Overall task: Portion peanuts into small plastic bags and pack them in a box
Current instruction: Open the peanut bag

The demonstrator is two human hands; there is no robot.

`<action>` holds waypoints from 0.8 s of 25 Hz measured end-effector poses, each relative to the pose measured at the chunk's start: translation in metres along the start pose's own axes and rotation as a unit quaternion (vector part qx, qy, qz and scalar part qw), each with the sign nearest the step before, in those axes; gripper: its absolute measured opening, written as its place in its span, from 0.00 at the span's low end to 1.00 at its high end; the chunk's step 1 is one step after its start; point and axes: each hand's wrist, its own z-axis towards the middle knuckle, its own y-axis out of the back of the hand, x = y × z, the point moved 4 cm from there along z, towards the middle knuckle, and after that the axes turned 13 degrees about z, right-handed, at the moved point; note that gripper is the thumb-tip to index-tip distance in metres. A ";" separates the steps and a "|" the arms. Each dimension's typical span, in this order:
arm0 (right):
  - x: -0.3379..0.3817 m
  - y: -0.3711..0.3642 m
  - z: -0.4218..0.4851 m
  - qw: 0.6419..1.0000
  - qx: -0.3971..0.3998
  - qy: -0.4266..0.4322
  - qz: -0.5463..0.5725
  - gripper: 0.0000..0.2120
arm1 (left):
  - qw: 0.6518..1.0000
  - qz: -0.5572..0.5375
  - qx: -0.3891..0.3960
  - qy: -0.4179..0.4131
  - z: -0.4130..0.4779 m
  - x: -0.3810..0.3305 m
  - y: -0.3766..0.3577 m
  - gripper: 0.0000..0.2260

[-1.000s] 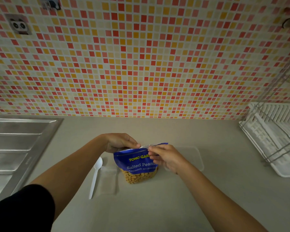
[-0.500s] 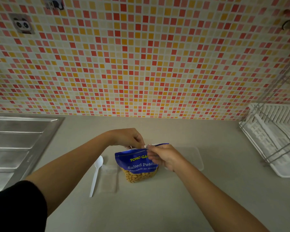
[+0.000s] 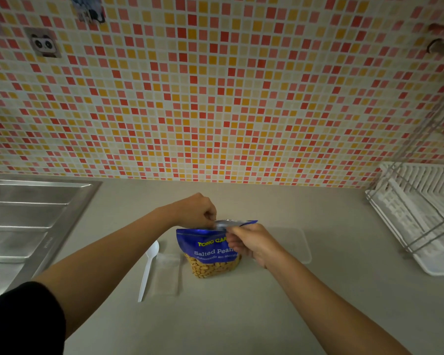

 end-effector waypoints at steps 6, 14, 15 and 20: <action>0.000 0.000 -0.014 0.977 0.056 -0.018 -0.205 0.10 | 0.976 0.177 -0.123 0.013 -0.005 -0.003 0.004 0.11; 0.023 0.013 -0.022 0.915 0.039 0.183 -0.358 0.15 | 0.985 0.073 -0.148 0.047 -0.012 0.003 0.005 0.14; 0.032 0.023 -0.022 0.876 -0.019 0.302 -0.376 0.13 | 0.990 0.011 -0.130 0.061 -0.018 0.006 0.007 0.15; 0.010 0.067 0.006 0.854 0.027 0.340 -0.393 0.23 | 0.975 -0.182 -0.091 0.091 -0.065 0.024 -0.018 0.18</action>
